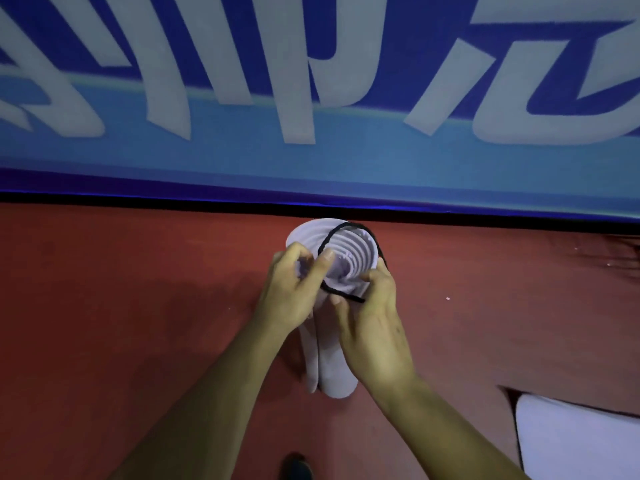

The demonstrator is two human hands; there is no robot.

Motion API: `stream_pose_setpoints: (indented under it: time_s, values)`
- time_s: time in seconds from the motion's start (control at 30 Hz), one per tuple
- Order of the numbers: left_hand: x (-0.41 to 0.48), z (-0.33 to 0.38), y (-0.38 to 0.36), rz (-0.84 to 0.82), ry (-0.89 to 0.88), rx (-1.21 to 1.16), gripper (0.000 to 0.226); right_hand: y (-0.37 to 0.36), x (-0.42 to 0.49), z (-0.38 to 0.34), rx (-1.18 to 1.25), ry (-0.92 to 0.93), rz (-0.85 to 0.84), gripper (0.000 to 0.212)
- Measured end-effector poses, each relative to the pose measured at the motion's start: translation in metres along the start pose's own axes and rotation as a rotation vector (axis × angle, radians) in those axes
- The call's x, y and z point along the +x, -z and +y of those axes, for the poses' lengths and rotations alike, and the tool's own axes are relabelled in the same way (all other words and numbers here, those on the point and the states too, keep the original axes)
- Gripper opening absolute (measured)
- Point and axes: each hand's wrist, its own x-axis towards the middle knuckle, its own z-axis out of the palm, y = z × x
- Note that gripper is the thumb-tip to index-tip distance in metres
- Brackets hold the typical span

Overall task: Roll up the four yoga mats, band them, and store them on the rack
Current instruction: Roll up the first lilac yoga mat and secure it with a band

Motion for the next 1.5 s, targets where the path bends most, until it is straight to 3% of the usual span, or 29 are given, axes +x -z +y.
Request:
stream_pose_setpoints:
  time_s: [0.07, 0.17, 0.27, 0.33, 0.43, 0.63, 0.77, 0.93, 1.03, 1.13, 1.33, 1.5]
  values:
    - [-0.003, -0.003, 0.008, -0.015, 0.074, 0.013, 0.049, -0.005, -0.007, -0.004, -0.021, 0.018, 0.005, 0.033]
    - [-0.006, -0.008, 0.021, 0.008, 0.086, 0.085, 0.033, -0.014, -0.016, -0.005, -0.100, 0.036, 0.006, 0.029]
    - [-0.015, -0.008, 0.034, -0.055, 0.129, 0.107, 0.037, -0.023, -0.020, -0.008, -0.178, 0.025, -0.023, 0.026]
    - [-0.017, -0.006, 0.041, -0.086, 0.186, 0.117, 0.046, -0.029, -0.023, -0.015, -0.143, 0.011, -0.051, 0.023]
    - [-0.015, -0.012, 0.046, -0.116, 0.213, 0.139, 0.034, -0.035, -0.027, -0.028, -0.087, -0.001, -0.040, 0.026]
    - [-0.030, -0.023, 0.046, -0.054, 0.085, 0.137, 0.029, -0.023, -0.026, -0.023, -0.233, 0.012, 0.074, 0.052]
    - [-0.037, -0.024, 0.039, -0.086, 0.031, 0.126, 0.028, -0.009, -0.003, -0.020, -0.527, -0.032, 0.227, 0.070]
    - [-0.041, -0.022, 0.030, -0.085, 0.037, 0.117, 0.028, -0.002, 0.019, -0.013, -0.181, -0.208, 0.257, 0.083]
    - [-0.040, -0.023, 0.032, -0.079, 0.052, 0.109, 0.027, -0.002, 0.020, -0.008, -0.099, -0.268, 0.117, 0.079]
    - [-0.043, -0.024, 0.034, -0.087, 0.055, 0.104, 0.026, 0.001, 0.017, -0.007, -0.032, -0.296, 0.110, 0.070]
    - [-0.046, -0.024, 0.032, -0.070, 0.091, 0.077, 0.024, 0.005, -0.007, -0.010, 0.001, -0.257, 0.072, 0.115]
    - [-0.042, -0.025, 0.032, -0.092, 0.075, 0.081, 0.014, 0.003, -0.028, 0.004, 0.109, -0.227, 0.003, 0.122]
